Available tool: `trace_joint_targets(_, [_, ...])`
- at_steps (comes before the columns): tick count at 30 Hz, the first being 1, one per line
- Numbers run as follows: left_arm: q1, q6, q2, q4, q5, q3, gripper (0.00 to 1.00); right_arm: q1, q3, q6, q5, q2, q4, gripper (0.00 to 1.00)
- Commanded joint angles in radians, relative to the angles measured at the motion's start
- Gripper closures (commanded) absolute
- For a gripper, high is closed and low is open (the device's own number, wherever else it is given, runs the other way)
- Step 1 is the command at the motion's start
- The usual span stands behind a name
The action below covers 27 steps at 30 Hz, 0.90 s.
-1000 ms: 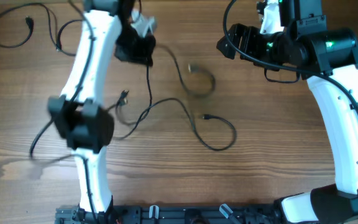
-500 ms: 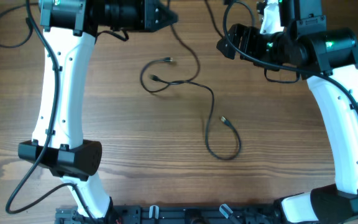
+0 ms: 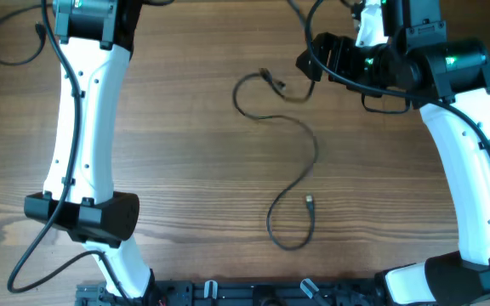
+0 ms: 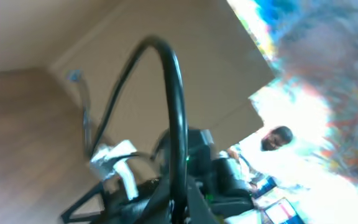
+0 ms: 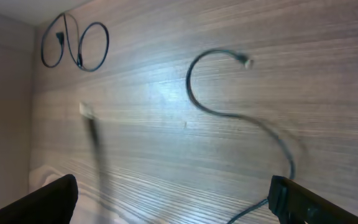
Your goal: Untangle cables
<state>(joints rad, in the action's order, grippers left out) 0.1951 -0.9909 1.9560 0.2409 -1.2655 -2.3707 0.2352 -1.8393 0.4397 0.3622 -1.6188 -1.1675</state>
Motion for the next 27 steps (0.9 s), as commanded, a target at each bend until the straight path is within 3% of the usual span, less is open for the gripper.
trace_joint_targets(1, [-0.006,-0.322,-0.032,-0.193,-0.018,-0.012,0.96,0.003,0.002,-0.023,0.011,-0.012,-0.001,0.0])
trace_joint_targets(3, [-0.019,-0.36,-0.034,-0.3,-0.029,-0.012,0.96,0.003,0.002,-0.045,0.012,-0.012,-0.002,0.0])
trace_joint_targets(5, [-0.04,-0.332,-0.034,-0.303,-0.032,-0.012,0.96,0.003,0.002,-0.048,0.011,-0.012,-0.004,0.0])
trace_joint_targets(9, [-0.111,-0.076,-0.031,-0.021,0.01,-0.012,0.96,0.003,0.002,-0.048,-0.008,-0.012,0.0,0.0])
trace_joint_targets(12, [-0.185,0.18,-0.031,0.365,0.243,-0.012,0.96,0.003,0.002,-0.048,-0.007,-0.012,-0.002,0.0])
trace_joint_targets(14, [-0.245,0.334,-0.031,0.65,0.656,-0.012,0.96,0.003,0.002,-0.048,-0.007,-0.012,-0.008,0.0])
trace_joint_targets(17, [-0.308,0.332,-0.031,0.863,1.134,-0.012,0.96,0.003,0.002,-0.048,-0.008,-0.012,-0.012,0.0])
trace_joint_targets(19, [-0.361,0.329,-0.031,0.917,1.275,-0.012,0.96,0.003,0.002,-0.047,-0.007,-0.012,0.002,0.0])
trace_joint_targets(22, [-0.441,0.27,-0.031,0.883,1.278,-0.012,0.96,0.003,0.002,-0.047,-0.007,-0.012,0.016,0.0])
trace_joint_targets(25, [-0.528,0.06,-0.028,0.835,1.229,-0.012,0.96,0.003,0.002,-0.043,-0.007,-0.012,0.016,0.0])
trace_joint_targets(27, [-0.561,0.037,-0.027,0.787,1.177,-0.012,0.96,0.003,0.002,-0.044,-0.007,-0.012,0.015,0.0])
